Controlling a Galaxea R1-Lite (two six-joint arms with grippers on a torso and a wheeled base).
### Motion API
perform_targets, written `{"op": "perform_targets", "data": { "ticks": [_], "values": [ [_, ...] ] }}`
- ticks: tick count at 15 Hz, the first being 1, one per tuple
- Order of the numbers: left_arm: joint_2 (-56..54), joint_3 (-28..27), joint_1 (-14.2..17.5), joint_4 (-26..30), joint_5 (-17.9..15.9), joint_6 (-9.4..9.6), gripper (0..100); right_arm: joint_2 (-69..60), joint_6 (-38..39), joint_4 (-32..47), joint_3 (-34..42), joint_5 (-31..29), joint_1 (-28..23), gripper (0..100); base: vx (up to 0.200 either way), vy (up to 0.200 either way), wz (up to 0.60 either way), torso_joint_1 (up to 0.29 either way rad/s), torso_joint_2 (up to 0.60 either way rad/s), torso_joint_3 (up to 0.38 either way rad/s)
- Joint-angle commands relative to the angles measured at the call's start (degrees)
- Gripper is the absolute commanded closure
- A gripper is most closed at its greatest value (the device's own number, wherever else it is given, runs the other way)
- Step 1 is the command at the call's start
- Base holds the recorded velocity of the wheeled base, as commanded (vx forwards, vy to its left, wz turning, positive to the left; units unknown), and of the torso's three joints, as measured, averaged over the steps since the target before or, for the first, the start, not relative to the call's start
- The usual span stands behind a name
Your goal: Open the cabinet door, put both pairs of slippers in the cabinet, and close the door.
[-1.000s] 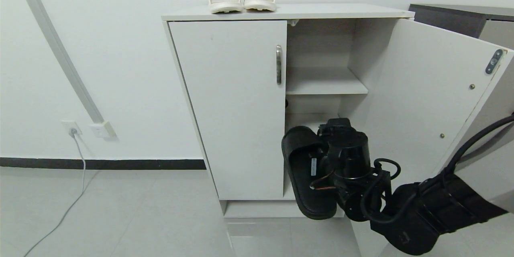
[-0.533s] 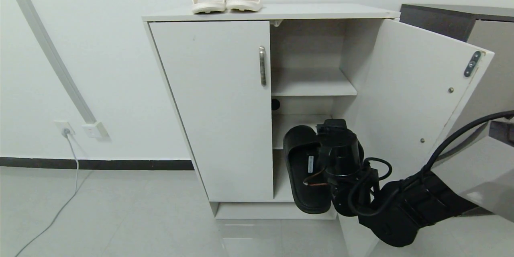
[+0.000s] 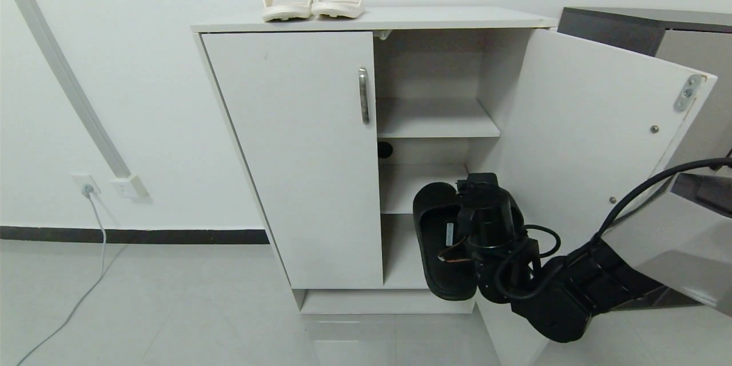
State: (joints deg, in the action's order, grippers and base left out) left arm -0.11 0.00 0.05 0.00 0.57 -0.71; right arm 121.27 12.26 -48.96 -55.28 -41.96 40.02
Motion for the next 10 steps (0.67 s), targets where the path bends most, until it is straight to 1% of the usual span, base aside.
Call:
{"op": "perform_targets", "data": {
  "ticks": [1, 6, 10],
  "values": [
    [0.11, 0.0, 0.04, 0.0, 0.04, -0.08, 100, 0.37, -0.05, 0.18, 0.18, 0.21, -1.7, 100, 0.0, 0.0, 0.0, 0.0, 0.0, 0.0],
    [0.11, 0.0, 0.04, -0.09, 0.04, -0.17, 100, 0.46, -0.05, 0.09, 0.09, 0.65, -2.05, 100, 0.0, 0.0, 0.0, 0.0, 0.0, 0.0],
    [0.11, 0.0, 0.04, -0.09, 0.13, 0.0, 100, 0.46, 0.04, -0.09, 0.18, 3.55, 0.14, 100, 0.0, 0.0, 0.0, 0.0, 0.0, 0.0]
  ]
}}
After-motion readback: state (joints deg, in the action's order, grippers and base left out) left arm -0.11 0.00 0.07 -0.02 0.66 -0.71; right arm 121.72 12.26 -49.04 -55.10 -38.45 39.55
